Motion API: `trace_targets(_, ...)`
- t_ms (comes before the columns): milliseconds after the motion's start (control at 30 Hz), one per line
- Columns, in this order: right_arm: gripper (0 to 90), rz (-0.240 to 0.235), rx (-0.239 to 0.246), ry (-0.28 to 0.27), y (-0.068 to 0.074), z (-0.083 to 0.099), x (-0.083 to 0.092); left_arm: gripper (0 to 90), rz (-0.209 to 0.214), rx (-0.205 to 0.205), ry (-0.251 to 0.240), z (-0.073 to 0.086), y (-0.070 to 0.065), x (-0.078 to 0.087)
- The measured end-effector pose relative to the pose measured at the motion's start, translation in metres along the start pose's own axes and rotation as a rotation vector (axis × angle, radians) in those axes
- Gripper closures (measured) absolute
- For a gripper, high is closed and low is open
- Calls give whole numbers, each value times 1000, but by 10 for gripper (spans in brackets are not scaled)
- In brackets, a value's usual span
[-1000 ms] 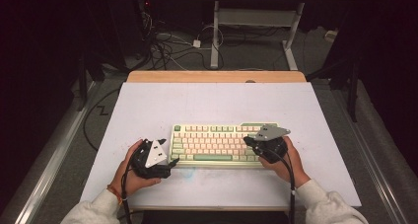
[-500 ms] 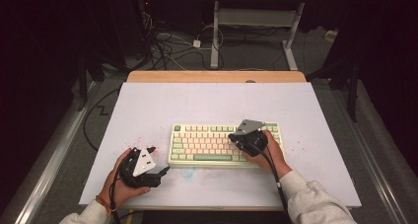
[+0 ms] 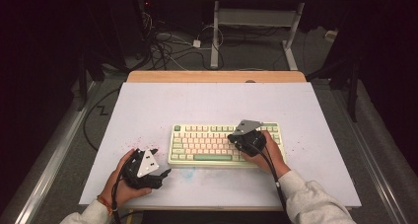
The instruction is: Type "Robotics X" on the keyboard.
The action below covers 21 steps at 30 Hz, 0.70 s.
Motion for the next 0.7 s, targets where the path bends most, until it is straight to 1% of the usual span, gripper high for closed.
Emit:
trace_targets(33,898,1,-7,-15,-1,0,4,216,0,1,-2,0,0,0)
trace_targets(133,886,-2,-19,-27,-1,-1,7,216,-1,6,-5,0,1,0)
trace_targets(167,878,-1,-14,-41,-1,-2,9,216,1,5,-6,0,1,0)
trace_targets(200,859,0,-23,-60,-1,-2,14,216,2,4,-6,0,1,0)
trace_targets(233,859,0,-23,-60,-1,-2,14,216,-1,1,-3,0,1,0)
trace_targets(267,838,2,-22,-84,-1,-3,20,216,-4,0,-3,0,1,0)
trace_targets(300,838,2,-22,-84,-1,-3,20,216,-2,3,-5,0,1,0)
trace_targets(333,789,12,-21,-106,-1,-4,26,216,-2,4,-7,0,1,1)
trace_targets(367,789,12,-21,-106,-1,-4,26,216,-5,4,-5,0,1,0)
trace_targets(467,713,15,-33,-148,-2,-4,36,216,-2,6,-4,0,1,0)
trace_targets(533,625,16,-37,-182,-3,-4,45,216,-2,7,-5,0,1,0)
trace_targets(567,625,16,-37,-182,-3,-4,45,216,0,8,-7,0,1,0)
trace_targets(600,547,27,-39,-206,-4,-3,53,216,-1,9,-7,0,1,1)
trace_targets(633,547,27,-39,-206,-4,-3,53,216,-2,8,-6,0,2,1)
trace_targets(700,491,37,-46,-230,-4,-1,61,216,-4,11,-4,0,2,1)
Point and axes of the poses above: each handheld gripper's, and its own axes: x roughly backward along the jaws, z roughly out of its underside, y roughly to its left, the point moved 10 cm from there along -x, roughly forward along the jaws, and after that the axes turned 14 degrees about y, right-handed, at the moved point
